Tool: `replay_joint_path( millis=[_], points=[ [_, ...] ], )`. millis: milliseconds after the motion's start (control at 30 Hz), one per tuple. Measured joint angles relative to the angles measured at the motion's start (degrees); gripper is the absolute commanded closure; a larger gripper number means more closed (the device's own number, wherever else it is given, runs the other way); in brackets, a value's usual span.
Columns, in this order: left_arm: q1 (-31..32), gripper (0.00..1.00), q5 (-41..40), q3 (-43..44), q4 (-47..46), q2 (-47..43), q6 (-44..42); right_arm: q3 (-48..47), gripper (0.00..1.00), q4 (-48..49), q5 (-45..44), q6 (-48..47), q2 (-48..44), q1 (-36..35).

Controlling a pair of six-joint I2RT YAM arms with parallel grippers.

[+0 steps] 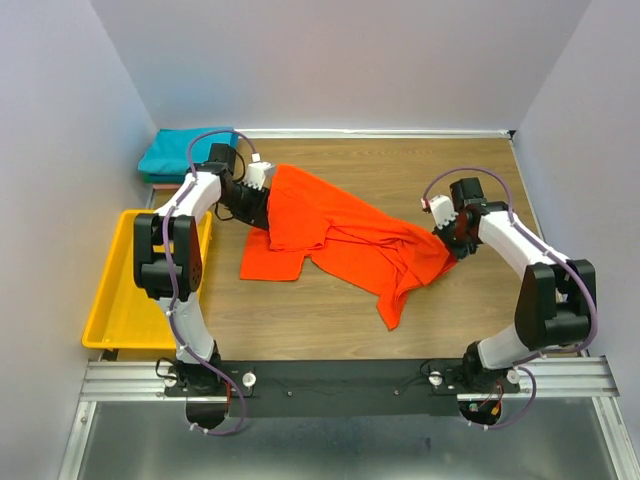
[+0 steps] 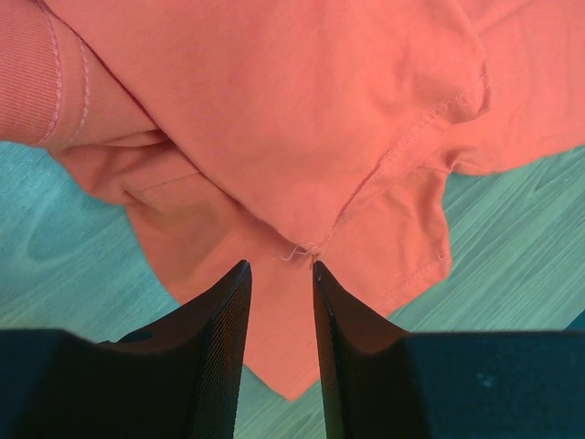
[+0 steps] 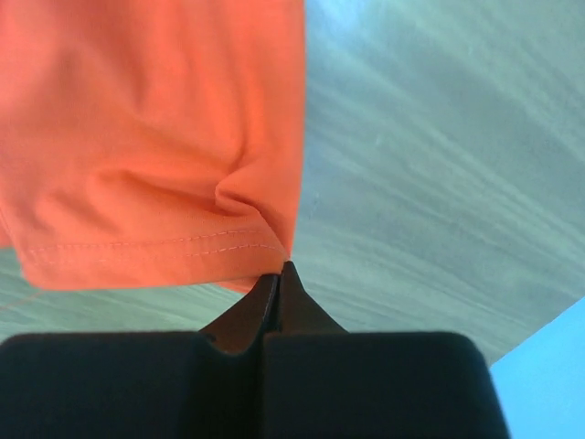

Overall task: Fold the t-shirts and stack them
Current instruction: Flatten the tshirt out

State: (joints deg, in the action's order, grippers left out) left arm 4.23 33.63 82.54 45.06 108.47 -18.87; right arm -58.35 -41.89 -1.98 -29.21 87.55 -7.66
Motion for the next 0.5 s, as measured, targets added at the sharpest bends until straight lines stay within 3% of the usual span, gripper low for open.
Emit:
replay_joint_path(
  millis=[33, 100, 233, 400, 500],
  points=[
    [0.0, 0.59, 0.0, 0.0, 0.0, 0.0, 0.0, 0.9, 0.68, -0.3, 0.0, -0.8, -0.4, 1.2],
    [0.1, 0.59, 0.0, 0.0, 0.0, 0.0, 0.0, 1.6, 0.58, -1.0, 0.1, -1.4, -1.2, 1.4],
    [0.3, 0.59, 0.0, -0.1, -0.1, 0.0, -0.1, 1.8, 0.59, -4.1, 1.3, -3.4, -3.8, 1.4],
    [0.5, 0.59, 0.0, -1.2, -0.2, 0.0, -0.4, -2.5, 0.71, -10.0, 6.3, -4.2, -6.9, 1.4],
    [0.6, 0.59, 0.0, -1.7, -0.2, 0.0, -0.4, -5.4, 0.74, -11.9, 11.5, -3.5, -8.0, 0.5]
  ],
)
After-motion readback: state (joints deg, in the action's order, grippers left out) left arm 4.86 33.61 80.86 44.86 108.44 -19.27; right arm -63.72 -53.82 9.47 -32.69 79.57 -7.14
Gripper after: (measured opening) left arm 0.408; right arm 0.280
